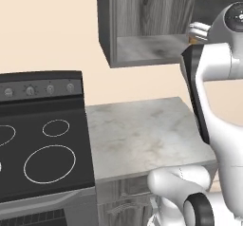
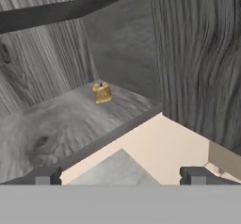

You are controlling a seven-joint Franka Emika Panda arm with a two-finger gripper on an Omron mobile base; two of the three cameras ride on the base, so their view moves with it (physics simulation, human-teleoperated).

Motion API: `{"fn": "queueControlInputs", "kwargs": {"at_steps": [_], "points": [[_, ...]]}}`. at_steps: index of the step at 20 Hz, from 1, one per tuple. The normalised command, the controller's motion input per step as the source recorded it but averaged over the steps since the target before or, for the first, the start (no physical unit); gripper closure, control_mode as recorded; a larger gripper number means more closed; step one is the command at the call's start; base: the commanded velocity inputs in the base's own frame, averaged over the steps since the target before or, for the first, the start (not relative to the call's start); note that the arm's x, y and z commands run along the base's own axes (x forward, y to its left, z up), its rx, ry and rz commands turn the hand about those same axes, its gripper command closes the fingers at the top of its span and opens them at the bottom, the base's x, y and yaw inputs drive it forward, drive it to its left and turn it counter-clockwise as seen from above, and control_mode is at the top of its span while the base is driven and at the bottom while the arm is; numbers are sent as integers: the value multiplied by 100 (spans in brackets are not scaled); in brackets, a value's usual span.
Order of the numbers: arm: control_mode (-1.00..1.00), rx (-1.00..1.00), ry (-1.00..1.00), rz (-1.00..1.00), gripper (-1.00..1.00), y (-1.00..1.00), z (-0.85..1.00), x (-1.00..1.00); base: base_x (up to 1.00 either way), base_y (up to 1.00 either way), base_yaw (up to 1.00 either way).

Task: Get the candle and the liquor from the cabinet and move them to the dining counter.

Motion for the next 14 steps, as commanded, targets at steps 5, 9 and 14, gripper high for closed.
{"fn": "queueControlInputs", "kwargs": {"at_steps": [5, 9, 14], "points": [[-100, 0, 3, 0, -100, -5, -12, 46, 0, 0, 0], [-100, 0, 6, 0, -100, -13, -8, 44, 0, 0, 0], [-100, 0, 16, -2, -100, -18, 0, 38, 0, 0, 0]]}}
